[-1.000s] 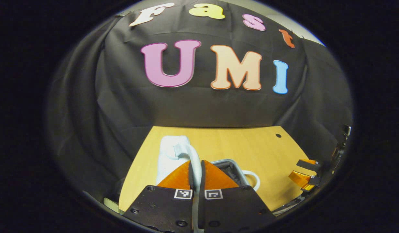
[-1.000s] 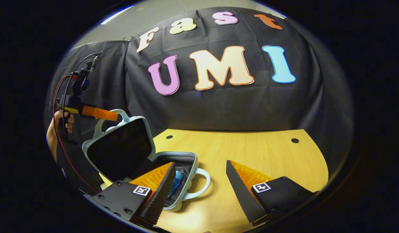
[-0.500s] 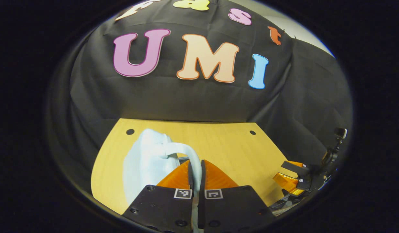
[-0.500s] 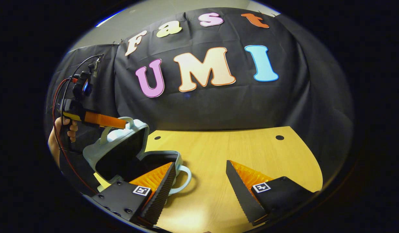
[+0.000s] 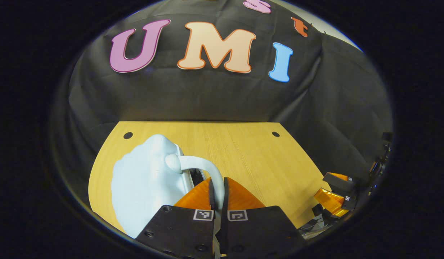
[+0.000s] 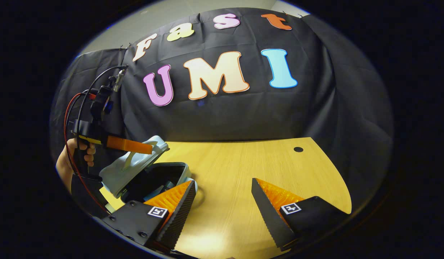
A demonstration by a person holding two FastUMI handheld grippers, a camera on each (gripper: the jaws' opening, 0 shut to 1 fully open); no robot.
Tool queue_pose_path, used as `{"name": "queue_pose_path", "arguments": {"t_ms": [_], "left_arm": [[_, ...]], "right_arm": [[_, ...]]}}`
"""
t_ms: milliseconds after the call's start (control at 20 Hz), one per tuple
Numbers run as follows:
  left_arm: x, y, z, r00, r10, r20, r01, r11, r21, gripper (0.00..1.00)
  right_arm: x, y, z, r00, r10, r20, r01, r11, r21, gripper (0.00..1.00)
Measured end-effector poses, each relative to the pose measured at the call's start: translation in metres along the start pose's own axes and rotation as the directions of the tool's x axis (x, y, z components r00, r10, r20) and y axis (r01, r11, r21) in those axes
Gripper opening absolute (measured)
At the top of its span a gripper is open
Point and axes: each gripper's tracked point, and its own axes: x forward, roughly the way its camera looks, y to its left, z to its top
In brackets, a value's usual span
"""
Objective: First open the suitcase, pack the skin care products into it, and then close the suitcase.
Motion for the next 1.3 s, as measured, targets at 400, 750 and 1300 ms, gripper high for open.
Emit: {"name": "queue_pose_path", "arguments": {"t_ms": [400, 750, 1300], "left_arm": [[0.042, -0.029, -0.043, 0.994, 0.095, -0.056, -0.092, 0.994, 0.055, 0.07], [0.011, -0.064, 0.011, 0.949, 0.194, 0.248, -0.211, 0.976, 0.045, 0.93], [-0.135, -0.033, 0.124, 0.689, 0.271, 0.673, -0.378, 0.926, 0.014, 0.94]], "right_arm": [[-0.007, -0.042, -0.001, 1.0, 0.002, -0.011, -0.002, 1.0, -0.008, 0.98], [-0.005, -0.048, 0.044, 0.995, 0.045, 0.085, -0.047, 0.999, 0.023, 0.98], [-0.029, 0.034, 0.195, 0.89, 0.0, 0.456, 0.011, 1.0, -0.02, 0.98]]}}
